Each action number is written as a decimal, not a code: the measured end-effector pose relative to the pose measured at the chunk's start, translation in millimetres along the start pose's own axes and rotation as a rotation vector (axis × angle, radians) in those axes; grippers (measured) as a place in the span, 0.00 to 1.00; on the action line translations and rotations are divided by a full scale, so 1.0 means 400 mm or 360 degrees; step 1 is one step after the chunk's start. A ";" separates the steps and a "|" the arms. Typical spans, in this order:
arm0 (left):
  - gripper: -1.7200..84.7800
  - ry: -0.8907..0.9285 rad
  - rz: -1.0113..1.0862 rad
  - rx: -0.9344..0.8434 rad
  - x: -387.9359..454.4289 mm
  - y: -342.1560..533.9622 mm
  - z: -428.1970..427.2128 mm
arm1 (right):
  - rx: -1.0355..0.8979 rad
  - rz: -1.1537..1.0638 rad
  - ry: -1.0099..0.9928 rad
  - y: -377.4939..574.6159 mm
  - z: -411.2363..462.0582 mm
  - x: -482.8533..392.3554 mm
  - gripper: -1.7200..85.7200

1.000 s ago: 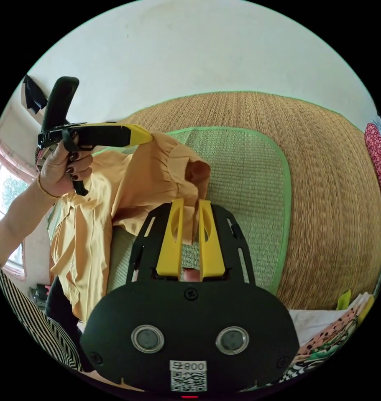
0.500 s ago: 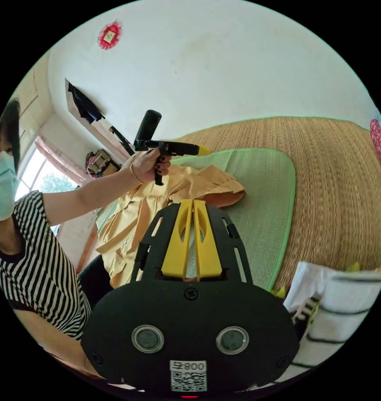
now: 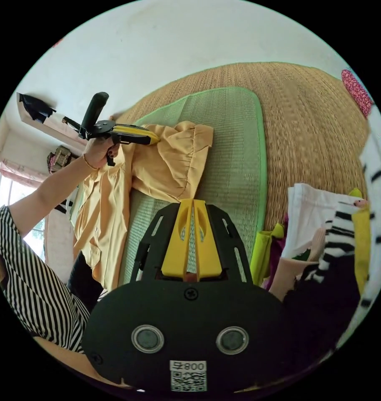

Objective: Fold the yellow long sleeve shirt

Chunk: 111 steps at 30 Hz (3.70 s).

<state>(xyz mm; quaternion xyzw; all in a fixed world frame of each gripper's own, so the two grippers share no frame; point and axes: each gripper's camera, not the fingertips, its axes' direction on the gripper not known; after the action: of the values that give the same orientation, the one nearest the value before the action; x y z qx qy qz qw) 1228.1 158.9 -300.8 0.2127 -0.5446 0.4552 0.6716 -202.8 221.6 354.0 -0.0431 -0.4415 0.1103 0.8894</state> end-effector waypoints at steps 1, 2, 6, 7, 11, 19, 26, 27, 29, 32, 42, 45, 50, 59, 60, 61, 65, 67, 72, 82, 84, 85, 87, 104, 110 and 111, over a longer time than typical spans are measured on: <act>0.03 -0.0009 0.0021 0.0056 0.014 0.007 -0.009 | 0.0067 0.0008 0.0057 0.005 -0.023 -0.009 0.03; 0.03 -0.0020 0.0034 0.0098 0.026 0.012 -0.017 | 0.0134 0.0002 0.0132 0.004 -0.044 -0.020 0.04; 0.03 -0.0044 0.0023 0.0173 0.034 0.008 -0.024 | 0.0274 -0.0048 0.0218 -0.062 -0.069 -0.039 0.09; 0.03 -0.0040 0.0003 0.0188 0.027 0.004 -0.022 | 0.0261 -0.0046 0.0191 -0.099 -0.056 -0.028 0.10; 0.03 -0.0043 -0.0036 0.0236 0.009 -0.004 -0.010 | 0.0139 0.0079 0.0086 -0.200 0.011 0.052 0.11; 0.03 -0.0024 -0.0089 0.0129 -0.023 0.023 0.090 | 0.0169 0.0120 -0.0285 -0.193 0.004 0.094 0.03; 0.02 -0.0021 -0.0066 0.0446 -0.009 0.104 0.043 | 0.0510 0.0033 -0.0166 -0.160 -0.212 0.051 0.02; 0.02 -0.0030 -0.0071 0.0427 -0.012 0.103 0.056 | 0.0497 0.0037 -0.0140 -0.166 -0.214 0.051 0.02; 0.02 -0.0027 -0.0093 0.0350 -0.026 0.096 0.119 | 0.0413 0.0093 0.0017 -0.190 -0.205 0.050 0.02; 0.02 -0.0034 -0.0132 0.0153 -0.038 0.105 0.231 | 0.0354 0.0171 0.0016 -0.205 -0.201 0.065 0.02; 0.02 -0.0039 -0.0032 0.0252 0.003 0.210 0.355 | 0.0408 -0.0054 0.0043 -0.177 -0.326 -0.116 0.02; 0.02 0.0042 -0.0067 0.0141 -0.008 0.250 0.459 | 0.0044 -0.0196 0.0146 -0.164 -0.232 -0.215 0.02; 0.02 0.0061 -0.0098 0.0226 -0.011 0.343 0.528 | 0.0083 -0.0146 0.0104 -0.110 -0.282 -0.233 0.02; 0.02 0.0120 -0.0306 0.0310 -0.111 0.385 0.722 | 0.0154 -0.0086 0.0204 -0.205 -0.476 -0.284 0.02; 0.02 0.0122 -0.0300 0.0329 -0.108 0.396 0.732 | 0.0187 -0.0086 0.0217 -0.217 -0.499 -0.289 0.02; 0.02 0.0122 -0.0277 0.0362 -0.098 0.420 0.753 | 0.0253 -0.0102 0.0210 -0.248 -0.542 -0.300 0.02; 0.02 0.0193 -0.0253 0.0371 -0.073 0.505 0.863 | 0.0216 -0.0109 0.0293 -0.422 -0.585 -0.305 0.02; 0.02 0.0267 -0.0258 0.0387 -0.064 0.551 0.907 | 0.0114 -0.0041 0.0396 -0.496 -0.564 -0.279 0.02; 0.02 0.0353 -0.0296 0.0568 -0.033 0.784 0.945 | 0.0156 0.0172 0.0263 -0.604 -0.672 -0.214 0.02; 0.03 -0.0086 -0.1149 0.0633 -0.053 1.691 1.000 | 0.0327 0.0033 0.0144 -0.672 -0.960 -0.467 0.02; 0.03 -0.0140 -0.1293 0.0653 -0.057 1.834 1.022 | 0.0320 -0.0121 -0.0016 -0.701 -0.984 -0.578 0.03; 0.04 -0.0185 -0.1379 0.0628 -0.059 1.913 1.046 | 0.0291 -0.0205 -0.0080 -0.728 -0.987 -0.664 0.03; 0.04 -0.0228 -0.1463 0.0635 -0.060 2.013 1.080 | 0.0210 -0.0368 -0.0203 -0.776 -0.972 -0.812 0.03; 0.09 -0.0077 -0.1751 0.0939 -0.479 2.493 1.505 | -0.0236 -0.1479 -0.0090 -1.182 -0.831 -1.990 0.12; 0.09 -0.0005 -0.1836 0.1062 -0.571 2.567 1.681 | -0.0308 -0.1907 0.0151 -1.210 -0.766 -2.273 0.14; 0.09 -0.0004 -0.1835 0.1069 -0.576 2.573 1.697 | -0.0326 -0.1927 0.0172 -1.215 -0.757 -2.292 0.14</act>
<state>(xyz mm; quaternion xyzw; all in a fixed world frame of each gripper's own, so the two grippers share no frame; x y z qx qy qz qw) -2.9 50.6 -515.5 0.6681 -0.1731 0.1677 0.7040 -422.2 -459.2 -456.2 0.1245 -0.3502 -0.4596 0.8066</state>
